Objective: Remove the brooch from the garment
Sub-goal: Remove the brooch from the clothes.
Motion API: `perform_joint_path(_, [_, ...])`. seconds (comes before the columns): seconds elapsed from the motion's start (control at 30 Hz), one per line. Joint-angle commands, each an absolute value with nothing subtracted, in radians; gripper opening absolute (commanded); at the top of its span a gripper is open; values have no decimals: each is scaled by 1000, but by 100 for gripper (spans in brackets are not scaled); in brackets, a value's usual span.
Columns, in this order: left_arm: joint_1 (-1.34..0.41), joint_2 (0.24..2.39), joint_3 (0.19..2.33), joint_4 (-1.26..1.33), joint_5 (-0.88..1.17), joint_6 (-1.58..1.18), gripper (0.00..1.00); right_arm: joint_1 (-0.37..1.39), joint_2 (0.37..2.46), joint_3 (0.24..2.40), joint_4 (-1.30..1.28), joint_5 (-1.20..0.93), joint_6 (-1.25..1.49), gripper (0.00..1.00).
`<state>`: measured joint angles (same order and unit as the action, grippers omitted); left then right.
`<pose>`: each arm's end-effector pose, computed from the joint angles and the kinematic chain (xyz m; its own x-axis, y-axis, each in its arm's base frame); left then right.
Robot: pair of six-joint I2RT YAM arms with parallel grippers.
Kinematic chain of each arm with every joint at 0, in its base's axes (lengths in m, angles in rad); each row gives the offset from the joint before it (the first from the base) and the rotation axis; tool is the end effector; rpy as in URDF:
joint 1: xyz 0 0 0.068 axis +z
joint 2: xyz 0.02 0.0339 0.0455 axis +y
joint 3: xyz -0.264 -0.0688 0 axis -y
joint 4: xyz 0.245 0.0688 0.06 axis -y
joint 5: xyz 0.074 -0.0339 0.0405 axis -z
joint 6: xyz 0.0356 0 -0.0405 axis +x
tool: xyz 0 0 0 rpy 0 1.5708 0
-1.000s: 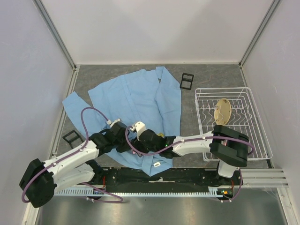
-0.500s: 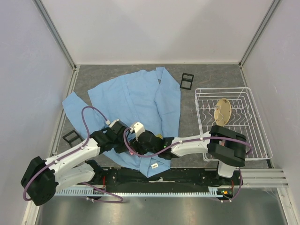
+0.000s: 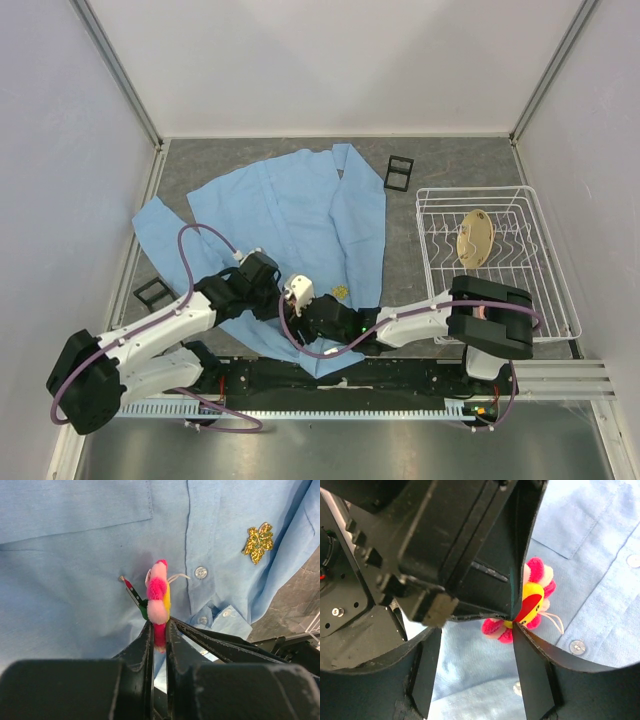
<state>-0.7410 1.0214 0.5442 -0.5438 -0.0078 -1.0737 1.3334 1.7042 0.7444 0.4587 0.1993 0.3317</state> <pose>0.1364 -0.1244 0.1860 -0.8907 -0.3764 -0.2550 -0.2325 0.8590 -0.4561 0.0869 0.3291 0.1566 -0.4038 -0.3114 -0.8602 -0.8254 0.5296 0.1957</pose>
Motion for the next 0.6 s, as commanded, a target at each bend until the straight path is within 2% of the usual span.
perform_joint_path(0.0, [-744, 1034, 594, -396, 49, -1135, 2, 1345, 1655, 707, 633, 152, 359, 66])
perform_joint_path(0.2, [-744, 1057, 591, -397, 66, -1129, 2, 1347, 1667, 703, 621, 245, 371, 66])
perform_joint_path(0.33, [-744, 1058, 591, -416, 61, -1124, 2, 1347, 1712, 790, 537, 294, 393, 63])
perform_joint_path(0.37, [-744, 1058, 589, -416, 63, -1124, 2, 1345, 1720, 802, 503, 299, 396, 61])
perform_joint_path(0.4, [-745, 1058, 589, -417, 64, -1124, 2, 1345, 1729, 811, 493, 308, 405, 54])
perform_joint_path(0.57, [-744, 1061, 609, -433, 58, -1108, 2, 1342, 1727, 824, 470, 324, 439, 35])
